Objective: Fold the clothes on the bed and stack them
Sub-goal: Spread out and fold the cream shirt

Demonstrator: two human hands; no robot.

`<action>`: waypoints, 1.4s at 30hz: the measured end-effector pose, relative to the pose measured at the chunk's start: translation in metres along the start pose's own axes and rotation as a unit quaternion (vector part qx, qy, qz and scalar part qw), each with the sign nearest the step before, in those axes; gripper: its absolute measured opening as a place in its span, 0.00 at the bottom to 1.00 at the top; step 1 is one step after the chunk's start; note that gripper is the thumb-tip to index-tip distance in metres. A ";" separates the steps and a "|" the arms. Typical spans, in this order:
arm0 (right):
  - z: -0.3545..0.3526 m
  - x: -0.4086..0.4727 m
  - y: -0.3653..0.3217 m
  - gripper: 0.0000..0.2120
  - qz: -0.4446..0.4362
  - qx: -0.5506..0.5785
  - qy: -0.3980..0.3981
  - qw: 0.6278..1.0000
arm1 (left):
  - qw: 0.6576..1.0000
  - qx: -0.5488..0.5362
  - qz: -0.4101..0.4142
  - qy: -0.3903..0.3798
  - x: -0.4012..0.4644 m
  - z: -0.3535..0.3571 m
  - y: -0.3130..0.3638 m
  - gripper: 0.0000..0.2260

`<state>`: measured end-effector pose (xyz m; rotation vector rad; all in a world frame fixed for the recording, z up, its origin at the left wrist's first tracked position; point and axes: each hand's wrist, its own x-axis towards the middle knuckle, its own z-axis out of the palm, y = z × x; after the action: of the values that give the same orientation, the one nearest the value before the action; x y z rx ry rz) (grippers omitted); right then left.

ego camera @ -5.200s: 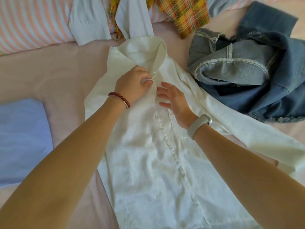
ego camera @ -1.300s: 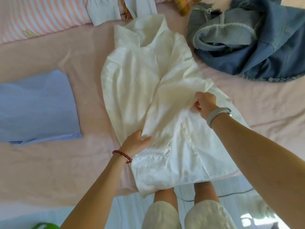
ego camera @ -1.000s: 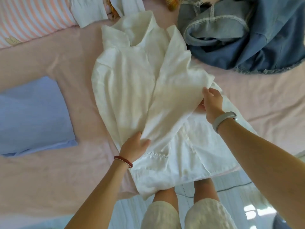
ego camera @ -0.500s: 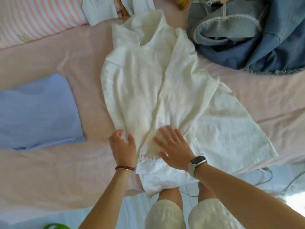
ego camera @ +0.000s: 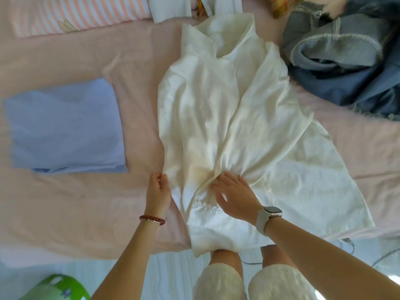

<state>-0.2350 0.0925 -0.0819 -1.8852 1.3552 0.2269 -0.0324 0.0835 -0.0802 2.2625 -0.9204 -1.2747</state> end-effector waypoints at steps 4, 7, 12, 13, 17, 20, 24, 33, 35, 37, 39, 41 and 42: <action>0.001 0.009 0.002 0.18 0.015 -0.010 -0.022 1.000 | 0.982 -0.034 -0.005 0.187 0.012 -0.029 0.006 0.09; -0.002 0.011 0.002 0.16 0.022 -0.001 -0.022 1.000 | 0.981 -0.062 0.026 0.180 0.017 -0.065 0.010 0.07; -0.020 0.016 -0.023 0.12 0.143 0.274 0.104 0.945 | 0.908 -0.115 -0.034 -0.401 -0.012 -0.079 0.049 0.25; -0.023 0.016 -0.028 0.11 0.161 0.349 0.094 0.918 | 0.910 -0.118 -0.015 -0.398 -0.013 -0.075 0.055 0.23; -0.018 0.017 -0.049 0.15 0.118 0.380 0.002 0.917 | 0.975 -0.191 -0.088 -0.065 0.015 -0.058 0.049 0.05; -0.006 0.028 -0.072 0.23 0.165 0.363 -0.036 0.916 | 0.943 -0.193 -0.222 -0.154 0.018 -0.046 0.031 0.13; 0.003 0.046 -0.083 0.09 0.262 0.355 -0.002 0.897 | 0.914 -0.255 -0.261 -0.178 0.008 -0.040 0.025 0.19; 0.007 0.043 -0.084 0.13 0.277 0.376 -0.010 0.884 | 0.921 -0.230 -0.229 -0.216 0.009 -0.044 0.041 0.18; 0.010 0.043 -0.078 0.09 0.292 0.379 -0.006 0.878 | 0.931 -0.200 -0.219 -0.212 0.010 -0.044 0.044 0.17; 0.010 0.042 -0.077 0.11 0.268 0.424 0.000 0.865 | 0.954 -0.161 -0.177 -0.182 0.011 -0.045 0.044 0.15; 0.005 0.037 -0.080 0.07 0.213 0.492 -0.007 0.844 | 0.987 -0.082 -0.082 -0.108 0.017 -0.044 0.043 0.13; -0.002 0.031 -0.083 0.13 0.156 0.556 -0.036 0.816 | 0.995 0.042 0.084 -0.042 0.021 -0.044 0.050 0.16; -0.006 0.028 -0.081 0.18 0.133 0.573 -0.052 0.807 | 0.977 0.095 0.186 -0.040 0.023 -0.042 0.056 0.19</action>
<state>-0.1548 0.0777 -0.0538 -0.6490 1.2221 -0.3119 -0.0073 0.0279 -0.0384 2.0494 -1.4706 -1.1543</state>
